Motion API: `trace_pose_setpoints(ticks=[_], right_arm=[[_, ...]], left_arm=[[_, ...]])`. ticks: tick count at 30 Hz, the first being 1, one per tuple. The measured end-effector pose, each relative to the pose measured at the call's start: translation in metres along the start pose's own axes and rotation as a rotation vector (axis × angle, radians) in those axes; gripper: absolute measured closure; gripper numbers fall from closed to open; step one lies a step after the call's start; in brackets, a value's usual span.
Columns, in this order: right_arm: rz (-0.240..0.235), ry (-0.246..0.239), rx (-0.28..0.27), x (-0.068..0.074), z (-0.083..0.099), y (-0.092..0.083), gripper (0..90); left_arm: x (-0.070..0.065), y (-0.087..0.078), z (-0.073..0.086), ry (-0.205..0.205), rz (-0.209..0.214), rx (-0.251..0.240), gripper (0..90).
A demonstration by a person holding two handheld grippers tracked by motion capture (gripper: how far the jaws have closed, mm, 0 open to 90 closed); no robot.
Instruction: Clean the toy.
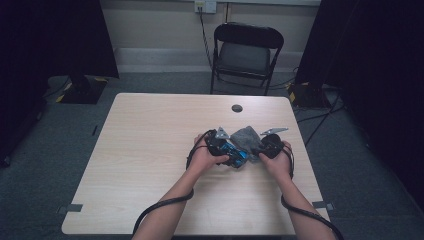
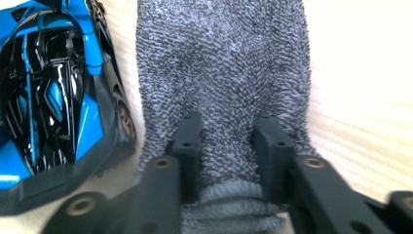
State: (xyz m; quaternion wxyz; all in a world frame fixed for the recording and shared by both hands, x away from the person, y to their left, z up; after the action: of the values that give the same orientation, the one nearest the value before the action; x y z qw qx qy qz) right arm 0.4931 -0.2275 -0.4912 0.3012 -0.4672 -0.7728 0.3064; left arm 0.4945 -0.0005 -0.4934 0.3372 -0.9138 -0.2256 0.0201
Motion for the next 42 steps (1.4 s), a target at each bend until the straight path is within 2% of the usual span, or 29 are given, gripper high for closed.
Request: trace_pose_setpoints(ticks=[2, 5, 8, 11, 13, 16, 20, 23, 25, 27, 30, 32, 34, 42], right_arm=[[-0.003, 0.006, 0.006, 0.001, -0.005, 0.002, 73.1], [-0.025, 0.009, -0.01, 0.001, -0.012, 0.005, 74.3], [-0.035, -0.011, -0.023, 0.007, -0.021, 0.01, 74.6], [-0.06, -0.057, -0.018, 0.016, -0.031, 0.019, 74.7], [-0.123, -0.1, -0.019, 0.021, -0.035, 0.026, 74.6], [-0.109, -0.122, 0.009, 0.027, -0.038, 0.035, 70.9], [-0.088, -0.091, -0.013, 0.03, -0.037, 0.04, 61.2], [-0.089, -0.063, -0.02, 0.028, -0.035, 0.041, 60.1], [-0.087, -0.062, -0.019, 0.028, -0.035, 0.041, 62.3], [-0.074, -0.093, -0.01, 0.03, -0.034, 0.041, 70.7], [-0.082, -0.114, 0.012, 0.032, -0.036, 0.04, 75.2], [-0.093, -0.138, 0.028, 0.031, -0.038, 0.039, 76.9], [-0.098, -0.134, 0.031, 0.03, -0.038, 0.038, 77.2], [-0.127, -0.2, 0.064, 0.019, -0.037, 0.03, 78.0]], left_arm=[[0.0, 0.0, 0.0, 0.0, 0.0, -0.001, 6.1], [0.0, 0.0, 0.0, -0.001, 0.001, -0.002, 6.1], [0.0, 0.0, 0.001, 0.0, 0.004, -0.007, 6.1], [0.001, 0.0, 0.001, 0.003, 0.006, -0.009, 6.1], [0.001, 0.001, 0.001, 0.003, 0.006, -0.01, 6.0], [-0.001, 0.002, 0.0, 0.006, 0.008, -0.013, 5.2], [-0.002, 0.003, 0.0, 0.011, 0.001, -0.019, 4.2], [-0.002, 0.003, 0.0, 0.009, 0.001, -0.022, 4.2], [-0.002, 0.004, 0.0, 0.007, 0.001, -0.02, 4.1], [-0.002, 0.003, 0.0, 0.004, 0.001, -0.018, 4.1], [-0.002, 0.003, 0.0, 0.006, -0.001, -0.021, 4.1], [-0.002, 0.003, 0.0, 0.004, 0.0, -0.021, 4.1], [-0.002, 0.004, 0.0, 0.003, 0.001, -0.022, 4.2], [-0.002, 0.003, 0.0, 0.002, 0.004, -0.02, 4.5]])
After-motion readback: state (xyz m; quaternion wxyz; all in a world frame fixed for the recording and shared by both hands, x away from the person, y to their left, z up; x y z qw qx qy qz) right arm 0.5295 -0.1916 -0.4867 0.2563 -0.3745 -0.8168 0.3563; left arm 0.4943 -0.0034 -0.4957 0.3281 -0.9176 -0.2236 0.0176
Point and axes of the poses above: each handheld gripper's, and its own axes: y roughly forward along the jaws, z roughly out of its underside, x roughly to its left, the point moved 1 cm from there along y, roughly forward along the jaws, and after that the axes turned 12 degrees about y, right-handed, at the moved point
